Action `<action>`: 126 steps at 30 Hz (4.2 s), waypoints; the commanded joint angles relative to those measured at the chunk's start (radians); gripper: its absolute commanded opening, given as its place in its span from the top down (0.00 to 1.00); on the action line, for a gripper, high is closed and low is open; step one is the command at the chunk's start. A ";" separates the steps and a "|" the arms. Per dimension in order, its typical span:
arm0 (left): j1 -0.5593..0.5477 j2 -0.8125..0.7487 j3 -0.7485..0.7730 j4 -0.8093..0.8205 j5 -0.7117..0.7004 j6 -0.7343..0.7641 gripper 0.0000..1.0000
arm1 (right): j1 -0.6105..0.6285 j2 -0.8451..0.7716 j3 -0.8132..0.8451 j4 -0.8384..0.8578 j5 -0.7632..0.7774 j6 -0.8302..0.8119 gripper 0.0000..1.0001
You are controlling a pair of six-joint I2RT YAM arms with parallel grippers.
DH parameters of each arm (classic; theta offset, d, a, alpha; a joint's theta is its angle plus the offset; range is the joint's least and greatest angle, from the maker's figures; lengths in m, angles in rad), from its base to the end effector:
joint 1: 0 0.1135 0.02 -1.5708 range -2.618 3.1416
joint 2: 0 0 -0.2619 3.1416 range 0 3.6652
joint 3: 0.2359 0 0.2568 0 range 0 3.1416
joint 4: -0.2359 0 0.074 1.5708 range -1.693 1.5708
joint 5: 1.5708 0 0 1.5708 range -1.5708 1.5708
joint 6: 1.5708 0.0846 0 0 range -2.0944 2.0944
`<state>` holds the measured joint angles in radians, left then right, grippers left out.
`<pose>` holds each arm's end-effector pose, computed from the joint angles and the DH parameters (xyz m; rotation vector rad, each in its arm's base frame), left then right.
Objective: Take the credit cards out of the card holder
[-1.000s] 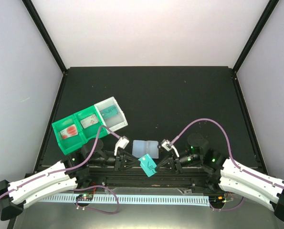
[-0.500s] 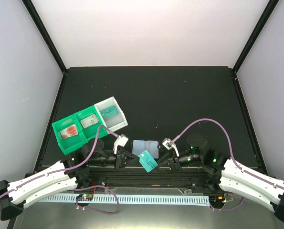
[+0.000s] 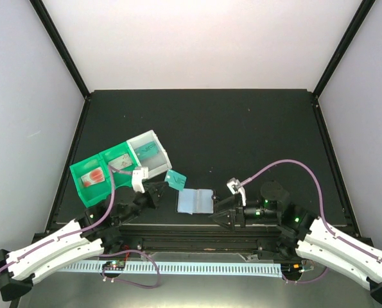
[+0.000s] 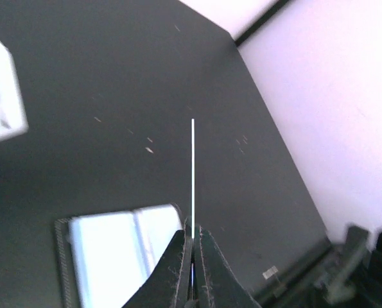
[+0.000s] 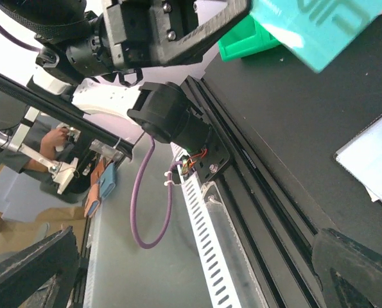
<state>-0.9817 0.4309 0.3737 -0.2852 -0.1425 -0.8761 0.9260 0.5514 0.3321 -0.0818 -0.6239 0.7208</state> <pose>0.1119 -0.1458 0.2156 0.0052 2.0737 -1.0813 0.0747 0.1815 0.2127 -0.7246 2.0760 1.6247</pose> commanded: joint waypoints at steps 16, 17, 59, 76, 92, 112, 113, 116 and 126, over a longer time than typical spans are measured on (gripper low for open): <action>0.302 0.375 0.130 0.143 -0.488 -0.058 0.98 | 0.004 0.019 -0.008 0.040 0.026 0.045 0.00; 0.315 0.397 0.139 0.152 -0.489 -0.065 0.98 | 0.004 0.021 -0.008 0.044 0.026 0.044 0.00; 0.451 1.009 0.342 0.294 -0.576 -0.070 0.98 | 0.004 0.082 0.067 -0.048 0.019 -0.015 0.00; 0.458 1.127 0.410 0.218 -0.648 -0.089 0.97 | 0.005 0.066 0.015 0.002 0.038 0.030 0.00; 0.459 1.139 0.416 0.226 -0.639 -0.067 0.81 | 0.005 0.098 -0.027 0.036 0.127 0.110 0.00; 0.459 0.832 0.382 0.189 -0.490 0.167 0.22 | 0.004 0.027 -0.061 -0.065 0.307 0.211 0.00; 0.460 0.806 0.377 0.191 -0.452 0.207 0.18 | 0.005 0.029 -0.054 -0.084 0.323 0.212 0.00; 0.459 0.747 0.368 0.140 -0.367 0.272 0.08 | 0.003 0.037 -0.025 -0.152 0.382 0.201 0.00; 0.461 0.538 0.382 -0.146 0.086 0.407 0.06 | 0.004 0.133 -0.008 -0.167 0.436 0.170 0.04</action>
<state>-0.5266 1.0367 0.7471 -0.3016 -0.3035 -0.5491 0.9260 0.6453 0.2974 -0.2367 -0.2359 0.9146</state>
